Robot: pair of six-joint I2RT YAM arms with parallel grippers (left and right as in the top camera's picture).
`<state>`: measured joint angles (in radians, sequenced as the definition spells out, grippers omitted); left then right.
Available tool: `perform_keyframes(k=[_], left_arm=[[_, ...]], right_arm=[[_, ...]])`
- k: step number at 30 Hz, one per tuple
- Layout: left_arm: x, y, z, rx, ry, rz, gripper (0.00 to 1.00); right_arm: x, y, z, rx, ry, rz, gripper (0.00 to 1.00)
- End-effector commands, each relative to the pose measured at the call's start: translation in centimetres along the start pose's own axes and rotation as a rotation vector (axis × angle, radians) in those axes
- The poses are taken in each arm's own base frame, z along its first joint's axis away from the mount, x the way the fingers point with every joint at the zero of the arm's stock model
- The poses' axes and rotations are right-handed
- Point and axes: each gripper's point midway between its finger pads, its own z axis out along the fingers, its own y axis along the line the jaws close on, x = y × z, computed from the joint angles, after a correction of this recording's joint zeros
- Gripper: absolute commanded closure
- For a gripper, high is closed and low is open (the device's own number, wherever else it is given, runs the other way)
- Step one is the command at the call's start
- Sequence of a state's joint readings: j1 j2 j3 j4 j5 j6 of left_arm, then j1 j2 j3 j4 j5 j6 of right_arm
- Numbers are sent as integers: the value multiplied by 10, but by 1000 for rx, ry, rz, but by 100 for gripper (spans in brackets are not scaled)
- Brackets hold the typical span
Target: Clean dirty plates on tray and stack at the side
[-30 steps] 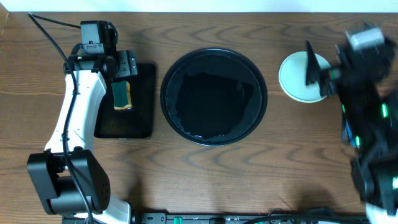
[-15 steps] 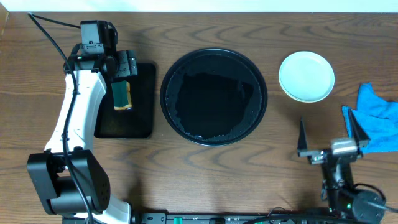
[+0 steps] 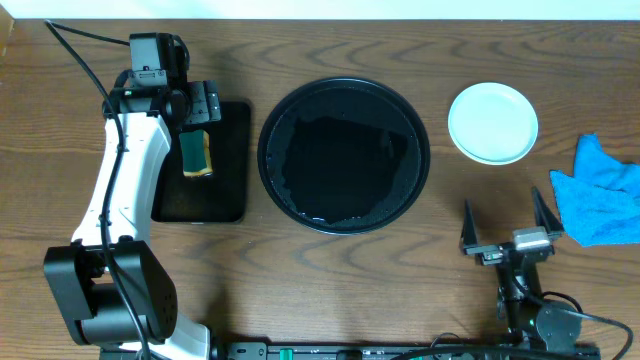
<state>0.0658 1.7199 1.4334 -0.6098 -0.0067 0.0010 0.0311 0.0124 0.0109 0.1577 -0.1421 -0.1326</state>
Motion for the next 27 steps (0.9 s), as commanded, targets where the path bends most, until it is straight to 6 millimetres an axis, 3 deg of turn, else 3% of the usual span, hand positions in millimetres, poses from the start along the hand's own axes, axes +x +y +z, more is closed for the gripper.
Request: perform_keyframes(k=[1,6,27], left_arm=[[-2,4,1,-9,-1,0,9],[-2,4,1,-9,-1,0,9],[-2,4,1,-9,-1,0,9]], right_arm=[[15,4,-1,-15,56,40,1],[55,9,-6,-29,222,63,1],[53,13,-6,-43,213,62,1]])
